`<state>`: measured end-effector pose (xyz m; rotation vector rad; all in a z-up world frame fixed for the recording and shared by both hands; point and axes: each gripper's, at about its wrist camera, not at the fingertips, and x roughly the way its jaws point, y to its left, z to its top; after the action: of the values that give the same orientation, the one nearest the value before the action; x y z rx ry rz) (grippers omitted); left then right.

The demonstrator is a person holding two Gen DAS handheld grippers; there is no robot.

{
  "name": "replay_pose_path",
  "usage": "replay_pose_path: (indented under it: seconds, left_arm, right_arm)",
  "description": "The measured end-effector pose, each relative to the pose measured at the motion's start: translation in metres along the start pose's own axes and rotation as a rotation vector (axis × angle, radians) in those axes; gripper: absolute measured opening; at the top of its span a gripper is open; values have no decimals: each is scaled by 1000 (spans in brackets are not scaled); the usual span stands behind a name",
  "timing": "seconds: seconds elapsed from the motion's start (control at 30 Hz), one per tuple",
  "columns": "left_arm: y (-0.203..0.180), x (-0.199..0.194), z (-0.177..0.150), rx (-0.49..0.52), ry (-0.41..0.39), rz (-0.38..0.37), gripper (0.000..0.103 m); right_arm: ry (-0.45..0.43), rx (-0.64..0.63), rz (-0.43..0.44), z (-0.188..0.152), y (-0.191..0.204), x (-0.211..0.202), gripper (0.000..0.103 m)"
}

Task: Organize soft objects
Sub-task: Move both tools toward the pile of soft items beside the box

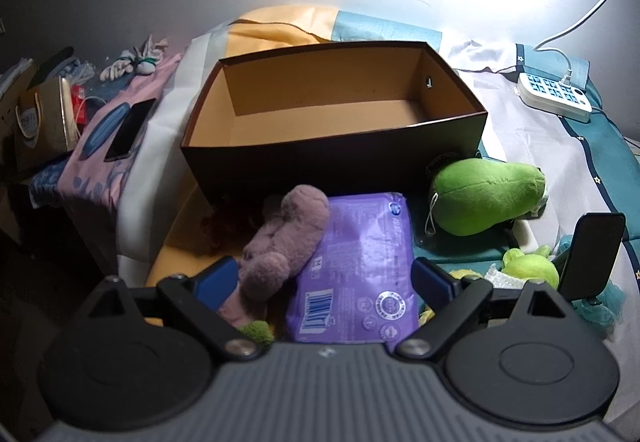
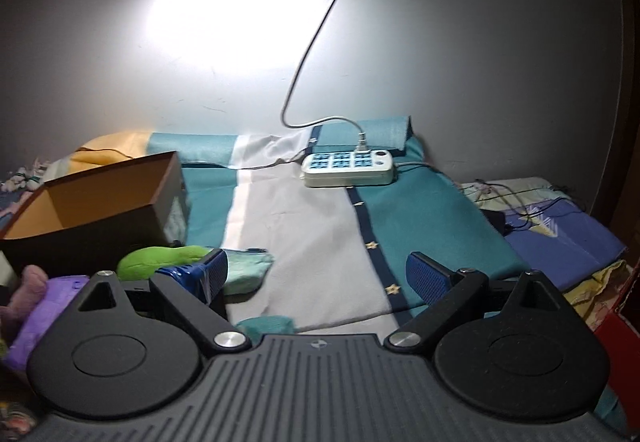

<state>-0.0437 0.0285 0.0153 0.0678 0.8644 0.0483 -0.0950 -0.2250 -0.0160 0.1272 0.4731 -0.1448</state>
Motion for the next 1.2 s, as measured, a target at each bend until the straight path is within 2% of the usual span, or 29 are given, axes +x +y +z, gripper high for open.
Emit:
replay_pose_path:
  seconds: [0.2, 0.37, 0.47, 0.7, 1.2]
  left_arm:
    - [15, -4, -1, 38, -1, -46, 92]
    - [30, -6, -6, 66, 7, -68, 92]
    - [37, -4, -11, 87, 24, -74, 92]
    - [52, 0, -18, 113, 42, -95, 92]
    - [61, 7, -19, 125, 61, -126, 92]
  right_arm:
    - [50, -21, 50, -8, 55, -22, 81]
    - [108, 18, 33, -14, 78, -29, 81]
    - [114, 19, 11, -17, 91, -35, 80]
    - [170, 88, -6, -20, 106, -35, 79]
    - [211, 74, 0, -24, 131, -30, 77]
